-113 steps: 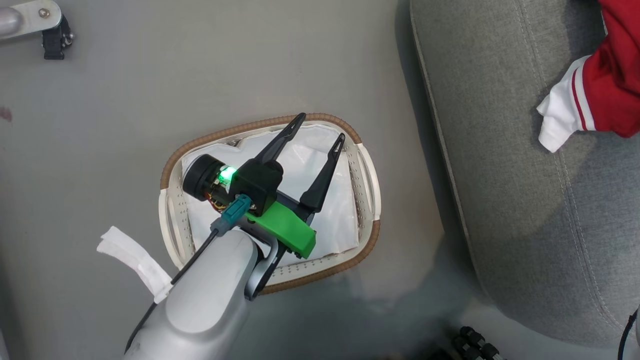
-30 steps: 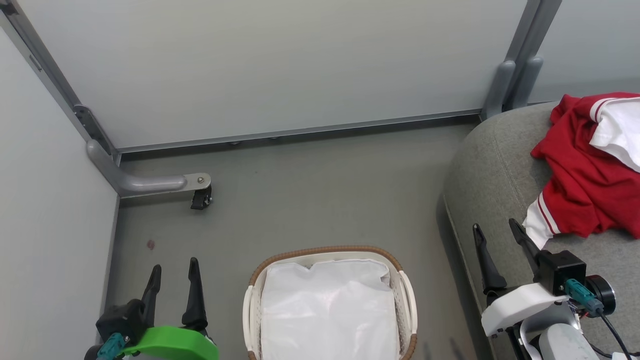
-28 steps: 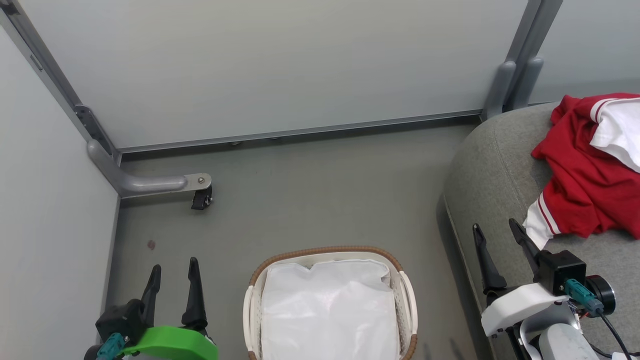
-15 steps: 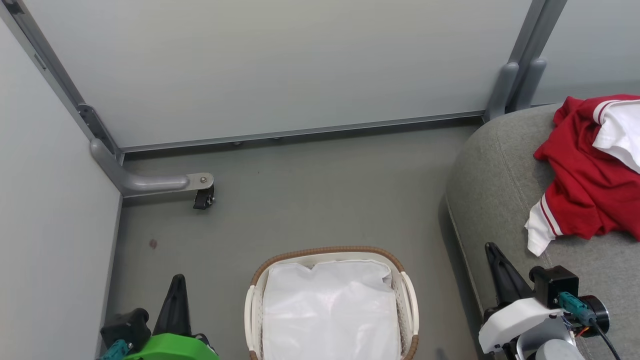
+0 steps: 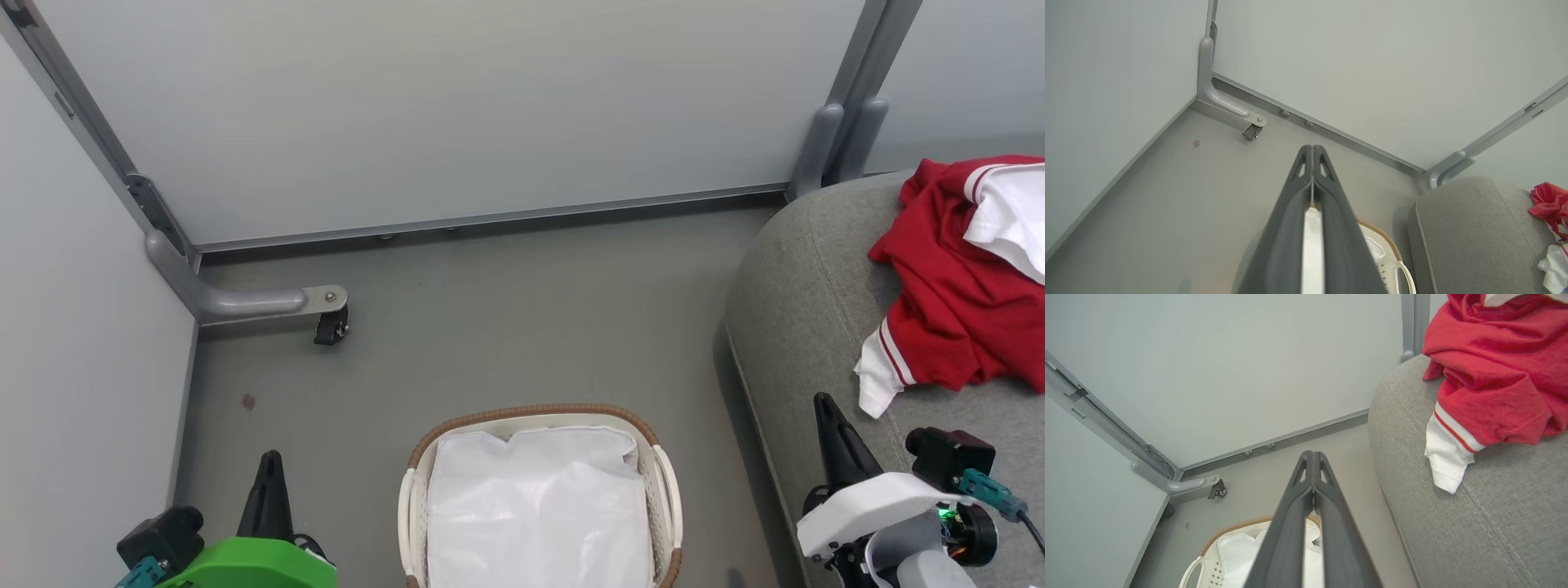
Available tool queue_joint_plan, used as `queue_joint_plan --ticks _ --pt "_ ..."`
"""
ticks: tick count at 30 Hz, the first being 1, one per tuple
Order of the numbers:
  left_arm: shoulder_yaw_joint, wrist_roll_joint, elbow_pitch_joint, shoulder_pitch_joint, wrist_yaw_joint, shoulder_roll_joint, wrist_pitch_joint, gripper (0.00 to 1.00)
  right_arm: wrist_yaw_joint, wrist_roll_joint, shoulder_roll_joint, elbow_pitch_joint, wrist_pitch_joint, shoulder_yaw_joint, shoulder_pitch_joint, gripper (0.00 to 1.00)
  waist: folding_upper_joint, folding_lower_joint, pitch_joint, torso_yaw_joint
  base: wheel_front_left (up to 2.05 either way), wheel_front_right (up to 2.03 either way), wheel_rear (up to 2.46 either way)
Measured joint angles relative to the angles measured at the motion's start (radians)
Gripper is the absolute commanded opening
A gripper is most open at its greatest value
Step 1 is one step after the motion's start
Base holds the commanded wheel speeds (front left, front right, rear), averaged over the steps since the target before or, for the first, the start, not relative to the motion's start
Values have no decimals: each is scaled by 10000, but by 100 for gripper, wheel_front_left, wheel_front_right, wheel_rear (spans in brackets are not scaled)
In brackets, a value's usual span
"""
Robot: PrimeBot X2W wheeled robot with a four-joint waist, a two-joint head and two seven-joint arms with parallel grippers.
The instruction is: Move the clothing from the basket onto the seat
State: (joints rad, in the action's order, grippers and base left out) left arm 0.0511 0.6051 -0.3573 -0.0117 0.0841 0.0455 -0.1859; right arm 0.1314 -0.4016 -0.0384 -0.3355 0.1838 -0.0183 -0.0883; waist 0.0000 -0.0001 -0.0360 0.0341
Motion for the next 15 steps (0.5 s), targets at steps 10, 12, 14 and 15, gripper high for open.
queue_joint_plan --ticks 10,12,14,15 --pt "-222 1423 155 -76 52 0 418 0 0 -1697 -4 130 -403 -119 -2 0 0 0 30 -31 0 0 0" --pt "-263 1639 190 -101 71 0 464 0 0 -1985 -4 153 -476 -140 -2 0 0 0 35 -37 0 0 0" --pt "-305 1918 219 -106 96 0 545 0 0 -2295 -8 176 -562 -169 -3 0 0 0 41 -43 0 0 0" --pt "-336 2057 234 -111 98 0 606 0 0 -2462 -8 186 -591 -182 -4 0 0 0 44 -46 0 0 0"
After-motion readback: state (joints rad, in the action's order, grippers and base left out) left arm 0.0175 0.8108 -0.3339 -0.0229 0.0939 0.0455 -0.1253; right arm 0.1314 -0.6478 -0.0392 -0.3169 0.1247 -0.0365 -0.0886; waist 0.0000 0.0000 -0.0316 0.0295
